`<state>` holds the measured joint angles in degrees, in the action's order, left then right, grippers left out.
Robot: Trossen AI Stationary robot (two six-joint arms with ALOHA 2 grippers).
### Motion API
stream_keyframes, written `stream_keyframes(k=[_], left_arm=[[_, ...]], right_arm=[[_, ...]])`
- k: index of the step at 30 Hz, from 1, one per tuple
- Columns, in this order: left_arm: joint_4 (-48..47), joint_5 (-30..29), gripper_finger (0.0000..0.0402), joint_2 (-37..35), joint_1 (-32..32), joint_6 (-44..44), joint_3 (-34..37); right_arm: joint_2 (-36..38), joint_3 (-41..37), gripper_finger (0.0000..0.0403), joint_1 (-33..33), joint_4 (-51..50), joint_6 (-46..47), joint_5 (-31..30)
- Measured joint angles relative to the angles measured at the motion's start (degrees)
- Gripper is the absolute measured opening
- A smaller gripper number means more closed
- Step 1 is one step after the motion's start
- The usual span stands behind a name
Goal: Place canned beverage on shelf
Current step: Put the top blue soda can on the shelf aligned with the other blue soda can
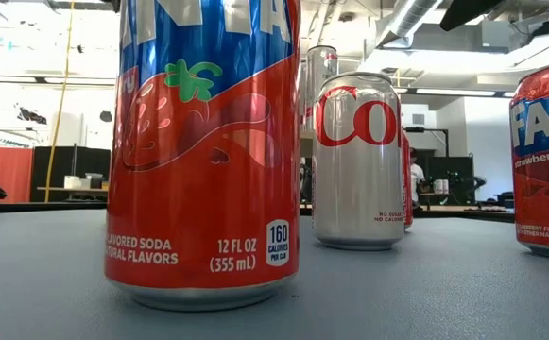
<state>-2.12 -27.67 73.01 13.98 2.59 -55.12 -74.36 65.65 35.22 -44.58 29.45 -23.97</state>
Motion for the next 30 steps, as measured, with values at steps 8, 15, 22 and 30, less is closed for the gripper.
stream_keyframes(k=[8, 15, 22, 30], left_arm=[[3.4, -1.2, 0.012, 4.7, 0.0, -1.5, 0.1], [5.7, -2.3, 0.0039, 5.8, 0.1, -2.5, 0.1], [8.3, -1.1, 0.003, 5.8, 0.6, -2.1, 0.1], [9.8, -0.9, 0.0029, 5.8, 1.0, -2.1, 0.1]], right_arm=[[0.0, 0.0, 0.0322, 0.0, -0.1, 0.0, 0.0], [0.0, 0.0, 0.0322, 0.0, -0.2, 0.0, 0.0], [0.0, 0.0, 0.0322, 0.0, -0.2, 0.0, 0.0], [0.0, 0.0, 0.0322, 0.0, -0.2, 0.0, 0.0]])
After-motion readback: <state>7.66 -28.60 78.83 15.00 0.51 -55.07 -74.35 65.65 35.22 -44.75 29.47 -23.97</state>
